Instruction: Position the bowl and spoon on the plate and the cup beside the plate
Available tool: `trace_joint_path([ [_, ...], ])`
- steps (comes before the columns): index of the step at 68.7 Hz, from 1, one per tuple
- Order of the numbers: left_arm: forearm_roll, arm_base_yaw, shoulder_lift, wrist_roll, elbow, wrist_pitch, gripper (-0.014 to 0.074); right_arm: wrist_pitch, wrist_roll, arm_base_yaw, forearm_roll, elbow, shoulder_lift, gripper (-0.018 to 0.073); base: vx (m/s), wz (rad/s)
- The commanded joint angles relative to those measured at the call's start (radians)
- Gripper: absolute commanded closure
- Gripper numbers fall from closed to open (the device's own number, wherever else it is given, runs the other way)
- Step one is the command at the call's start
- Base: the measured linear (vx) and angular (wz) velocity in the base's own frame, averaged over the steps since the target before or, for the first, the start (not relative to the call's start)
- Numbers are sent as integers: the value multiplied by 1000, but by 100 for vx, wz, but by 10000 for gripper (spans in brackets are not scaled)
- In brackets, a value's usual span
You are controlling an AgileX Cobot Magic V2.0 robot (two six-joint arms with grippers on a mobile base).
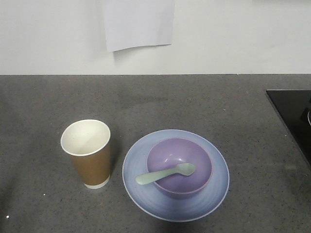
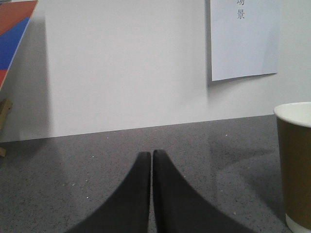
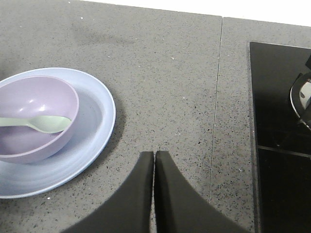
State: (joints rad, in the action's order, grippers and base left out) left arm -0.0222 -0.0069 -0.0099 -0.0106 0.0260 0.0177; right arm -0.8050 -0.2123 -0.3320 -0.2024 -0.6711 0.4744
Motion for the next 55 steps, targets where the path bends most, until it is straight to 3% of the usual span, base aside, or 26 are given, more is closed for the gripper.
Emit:
trace_joint_path([
  [1, 0, 3, -15, -13, -9, 76, 603, 63, 0, 1, -15, -26, 6, 570, 0, 0],
  [55, 0, 3, -15, -13, -9, 76, 603, 63, 0, 1, -15, -26, 6, 570, 0, 0],
])
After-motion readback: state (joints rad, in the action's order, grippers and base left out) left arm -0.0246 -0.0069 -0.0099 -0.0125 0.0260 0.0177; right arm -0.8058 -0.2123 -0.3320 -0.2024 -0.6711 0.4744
